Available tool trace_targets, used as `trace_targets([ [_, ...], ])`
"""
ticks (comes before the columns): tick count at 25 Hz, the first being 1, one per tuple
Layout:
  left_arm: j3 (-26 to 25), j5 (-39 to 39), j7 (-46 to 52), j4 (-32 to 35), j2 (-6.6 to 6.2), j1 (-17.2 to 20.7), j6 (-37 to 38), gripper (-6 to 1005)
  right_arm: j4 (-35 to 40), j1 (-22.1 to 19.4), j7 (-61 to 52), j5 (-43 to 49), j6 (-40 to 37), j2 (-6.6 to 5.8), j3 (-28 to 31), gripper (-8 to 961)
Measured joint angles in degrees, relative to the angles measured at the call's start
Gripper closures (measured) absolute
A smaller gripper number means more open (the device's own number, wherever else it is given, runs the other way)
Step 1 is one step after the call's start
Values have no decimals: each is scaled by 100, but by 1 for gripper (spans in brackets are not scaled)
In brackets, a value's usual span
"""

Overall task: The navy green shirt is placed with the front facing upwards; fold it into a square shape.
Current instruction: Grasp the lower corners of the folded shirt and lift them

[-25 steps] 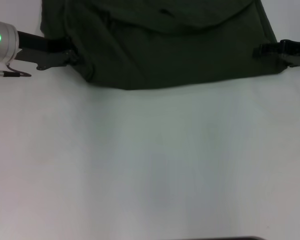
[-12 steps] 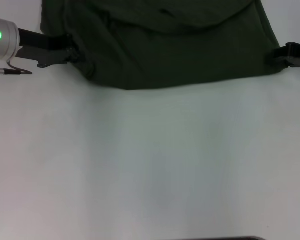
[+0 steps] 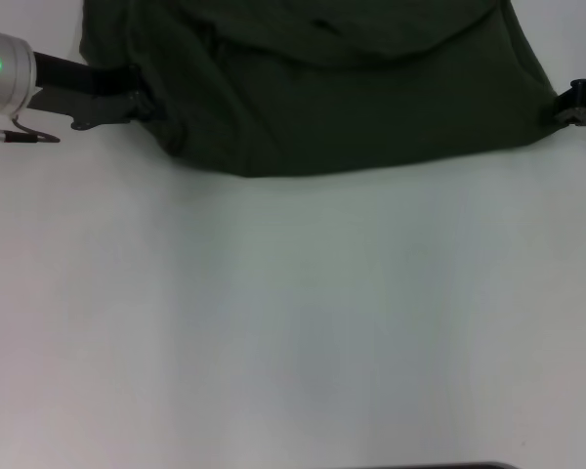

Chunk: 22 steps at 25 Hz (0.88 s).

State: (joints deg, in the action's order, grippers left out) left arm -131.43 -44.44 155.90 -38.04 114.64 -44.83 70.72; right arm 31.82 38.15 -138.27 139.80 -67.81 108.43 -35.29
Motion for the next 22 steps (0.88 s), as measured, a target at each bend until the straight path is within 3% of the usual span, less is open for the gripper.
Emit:
trace_targets([
  [4,48,20,-17,12,-74,-24,173,991,4,16,-49,17,-308,-135,-24,922],
  [11,129,181,-107,-3,-251,-35,1034,992,122,-21,-214,135,-1076,-314,-150,938],
  [18,126,315,-373,-114,-348,90,2125,992,276,-27,-255,848,-2128,-286,-173,936],
  [22,125,586,-395,-287,-331,204,2682,991,596,-165,-199,931,-2824,-155,-209,935],
])
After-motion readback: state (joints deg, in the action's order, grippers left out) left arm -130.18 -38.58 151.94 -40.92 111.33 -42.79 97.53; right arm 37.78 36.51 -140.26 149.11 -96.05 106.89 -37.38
